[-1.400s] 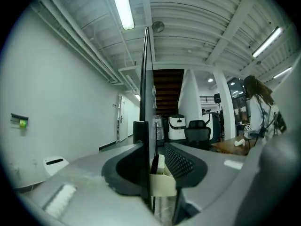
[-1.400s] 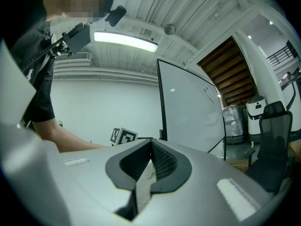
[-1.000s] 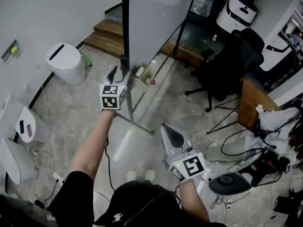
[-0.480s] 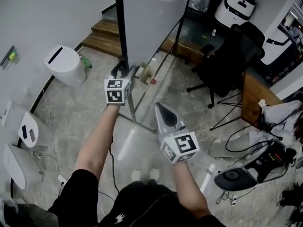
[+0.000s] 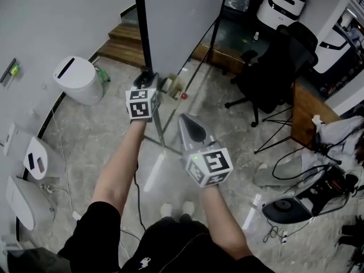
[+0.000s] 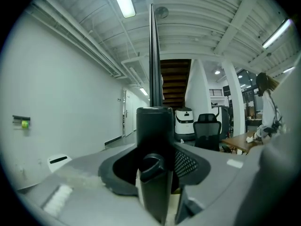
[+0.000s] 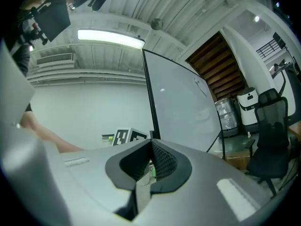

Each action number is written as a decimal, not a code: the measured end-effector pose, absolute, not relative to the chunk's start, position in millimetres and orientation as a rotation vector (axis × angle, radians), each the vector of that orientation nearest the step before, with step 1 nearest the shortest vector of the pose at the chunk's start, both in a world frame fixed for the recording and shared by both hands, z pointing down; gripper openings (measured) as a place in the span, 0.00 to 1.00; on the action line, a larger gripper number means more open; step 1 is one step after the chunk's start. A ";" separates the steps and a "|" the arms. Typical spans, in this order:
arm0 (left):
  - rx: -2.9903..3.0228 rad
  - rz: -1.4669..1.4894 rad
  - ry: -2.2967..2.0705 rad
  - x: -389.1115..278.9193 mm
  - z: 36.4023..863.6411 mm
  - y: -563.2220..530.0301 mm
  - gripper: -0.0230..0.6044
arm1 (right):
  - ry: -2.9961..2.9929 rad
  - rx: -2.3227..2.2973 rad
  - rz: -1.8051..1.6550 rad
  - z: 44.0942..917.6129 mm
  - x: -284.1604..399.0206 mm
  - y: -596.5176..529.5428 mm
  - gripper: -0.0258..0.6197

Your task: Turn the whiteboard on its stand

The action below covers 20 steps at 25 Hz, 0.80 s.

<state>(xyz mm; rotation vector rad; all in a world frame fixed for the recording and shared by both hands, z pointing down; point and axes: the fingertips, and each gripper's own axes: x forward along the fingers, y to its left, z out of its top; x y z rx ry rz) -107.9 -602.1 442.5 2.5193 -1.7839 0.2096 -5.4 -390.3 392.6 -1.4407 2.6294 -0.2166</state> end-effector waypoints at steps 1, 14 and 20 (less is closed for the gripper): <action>2.516 0.204 -1.784 -108.3 442.7 -603.0 0.35 | 2.627 -1.446 -0.216 392.7 -3.4 -390.3 0.05; 2.491 0.191 -1.758 -107.3 442.6 -604.5 0.34 | 2.615 -1.469 -0.190 384.8 8.3 -378.1 0.05; 2.483 0.197 -1.753 -110.4 444.0 -597.4 0.33 | 2.608 -1.483 -0.184 384.5 13.3 -366.7 0.05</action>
